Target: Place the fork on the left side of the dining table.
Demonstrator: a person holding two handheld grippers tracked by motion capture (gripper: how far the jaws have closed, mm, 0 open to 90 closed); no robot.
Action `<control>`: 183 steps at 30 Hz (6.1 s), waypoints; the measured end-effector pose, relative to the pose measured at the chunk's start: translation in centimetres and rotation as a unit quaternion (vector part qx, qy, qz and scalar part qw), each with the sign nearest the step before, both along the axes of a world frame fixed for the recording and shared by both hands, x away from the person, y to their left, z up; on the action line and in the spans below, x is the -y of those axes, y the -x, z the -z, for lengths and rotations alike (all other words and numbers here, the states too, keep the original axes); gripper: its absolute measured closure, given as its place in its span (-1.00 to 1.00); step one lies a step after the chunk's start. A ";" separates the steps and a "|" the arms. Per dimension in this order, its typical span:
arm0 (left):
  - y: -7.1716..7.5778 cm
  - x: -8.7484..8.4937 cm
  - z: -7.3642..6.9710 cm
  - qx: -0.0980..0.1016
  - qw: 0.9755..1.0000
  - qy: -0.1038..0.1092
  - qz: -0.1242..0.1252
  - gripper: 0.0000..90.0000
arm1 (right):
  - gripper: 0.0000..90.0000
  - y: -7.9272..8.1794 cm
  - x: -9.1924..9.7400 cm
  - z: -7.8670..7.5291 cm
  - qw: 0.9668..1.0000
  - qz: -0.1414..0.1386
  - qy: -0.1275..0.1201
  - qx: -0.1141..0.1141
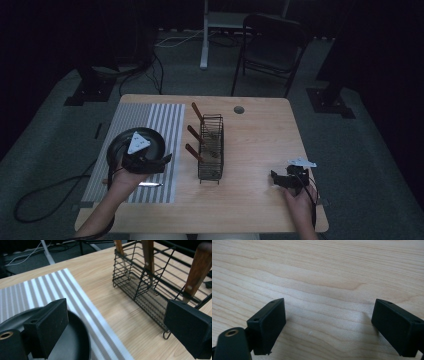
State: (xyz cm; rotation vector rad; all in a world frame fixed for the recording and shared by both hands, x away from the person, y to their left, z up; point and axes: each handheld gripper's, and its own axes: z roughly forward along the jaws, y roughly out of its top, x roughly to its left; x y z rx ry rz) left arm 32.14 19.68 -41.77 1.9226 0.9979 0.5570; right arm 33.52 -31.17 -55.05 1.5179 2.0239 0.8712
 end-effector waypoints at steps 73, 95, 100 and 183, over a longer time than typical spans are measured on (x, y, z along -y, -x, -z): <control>-6.3 6.3 -2.3 -0.081 0.988 0.097 0.093 0.70 | -0.70 0.1 0.1 0.0 1.000 0.000 -0.001 0.002; -4.1 3.6 -8.9 -0.034 0.987 0.129 0.094 0.71 | -0.70 0.1 0.1 0.0 1.000 0.001 -0.001 0.002; -4.1 2.7 -10.2 -0.023 0.986 0.137 0.088 0.71 | -0.70 0.1 0.1 0.0 1.000 0.001 -0.001 0.001; -18.1 -14.9 4.5 -0.143 0.951 0.204 -0.183 0.61 | -0.70 0.2 0.0 0.0 1.000 0.004 0.000 0.002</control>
